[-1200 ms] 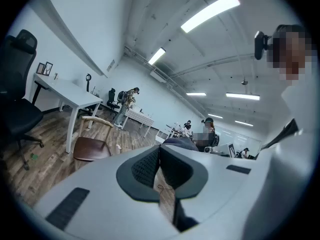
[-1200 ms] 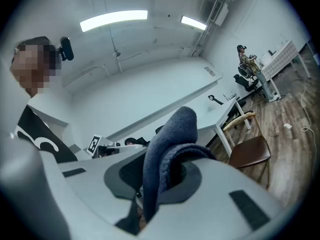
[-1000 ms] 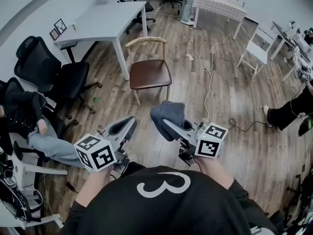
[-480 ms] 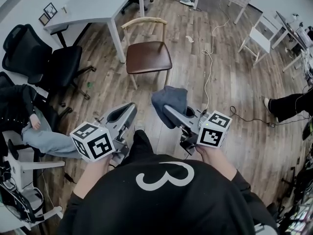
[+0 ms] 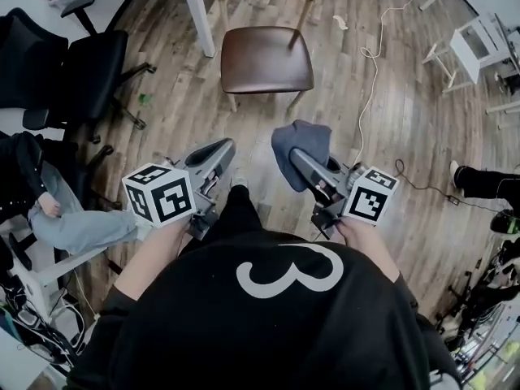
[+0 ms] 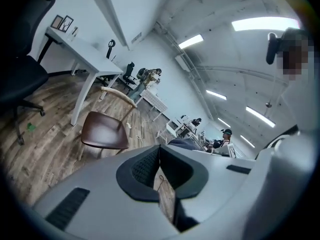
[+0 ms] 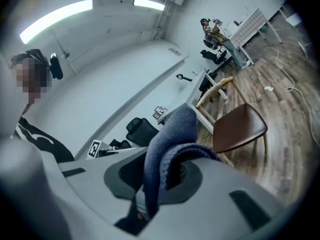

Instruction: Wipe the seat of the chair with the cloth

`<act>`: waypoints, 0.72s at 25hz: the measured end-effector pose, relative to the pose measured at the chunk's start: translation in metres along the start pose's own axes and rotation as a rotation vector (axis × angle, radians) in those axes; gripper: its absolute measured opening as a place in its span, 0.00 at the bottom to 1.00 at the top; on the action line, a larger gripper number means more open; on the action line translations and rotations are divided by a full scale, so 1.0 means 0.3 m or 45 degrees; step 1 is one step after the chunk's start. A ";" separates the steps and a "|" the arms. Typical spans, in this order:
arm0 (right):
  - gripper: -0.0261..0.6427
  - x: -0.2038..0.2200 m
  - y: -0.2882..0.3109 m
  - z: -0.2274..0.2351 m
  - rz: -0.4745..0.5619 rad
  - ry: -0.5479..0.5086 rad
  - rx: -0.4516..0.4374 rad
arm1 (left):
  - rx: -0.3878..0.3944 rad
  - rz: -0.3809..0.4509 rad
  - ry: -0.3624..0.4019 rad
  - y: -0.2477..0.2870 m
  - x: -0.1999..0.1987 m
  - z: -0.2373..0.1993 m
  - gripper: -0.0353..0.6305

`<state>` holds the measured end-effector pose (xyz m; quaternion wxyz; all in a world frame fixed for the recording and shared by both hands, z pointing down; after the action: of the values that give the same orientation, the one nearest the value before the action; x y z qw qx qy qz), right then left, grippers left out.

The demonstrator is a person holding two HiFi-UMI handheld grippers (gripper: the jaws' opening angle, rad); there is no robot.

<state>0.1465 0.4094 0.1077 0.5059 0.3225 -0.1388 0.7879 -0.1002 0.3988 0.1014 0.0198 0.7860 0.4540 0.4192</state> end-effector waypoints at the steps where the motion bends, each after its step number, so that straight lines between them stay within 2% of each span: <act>1: 0.11 -0.015 0.039 0.047 -0.028 0.012 0.030 | -0.010 -0.024 -0.016 0.029 -0.026 -0.051 0.08; 7: 0.11 -0.076 0.212 0.294 -0.171 0.092 0.178 | -0.075 -0.131 -0.135 0.185 -0.148 -0.298 0.08; 9: 0.11 -0.096 0.272 0.357 -0.192 0.112 0.208 | -0.083 -0.169 -0.136 0.229 -0.189 -0.368 0.08; 12: 0.11 -0.145 0.325 0.433 -0.216 0.131 0.230 | -0.098 -0.211 -0.119 0.304 -0.237 -0.431 0.08; 18: 0.11 -0.261 0.373 0.617 -0.267 0.114 0.271 | -0.135 -0.227 -0.213 0.477 -0.276 -0.518 0.08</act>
<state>0.1373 0.2029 0.2086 0.5541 0.3516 0.0027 0.7545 -0.1253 0.2002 0.2079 0.1362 0.7727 0.4960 0.3720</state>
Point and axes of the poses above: the fingertips, and each gripper's own axes: y forward along the fingers, z to its right, x out of its underside, the point moved 8 cm from there along -y, backward along the fingers, and after that the axes turned 6 degrees about -x, right-handed, at the moved point
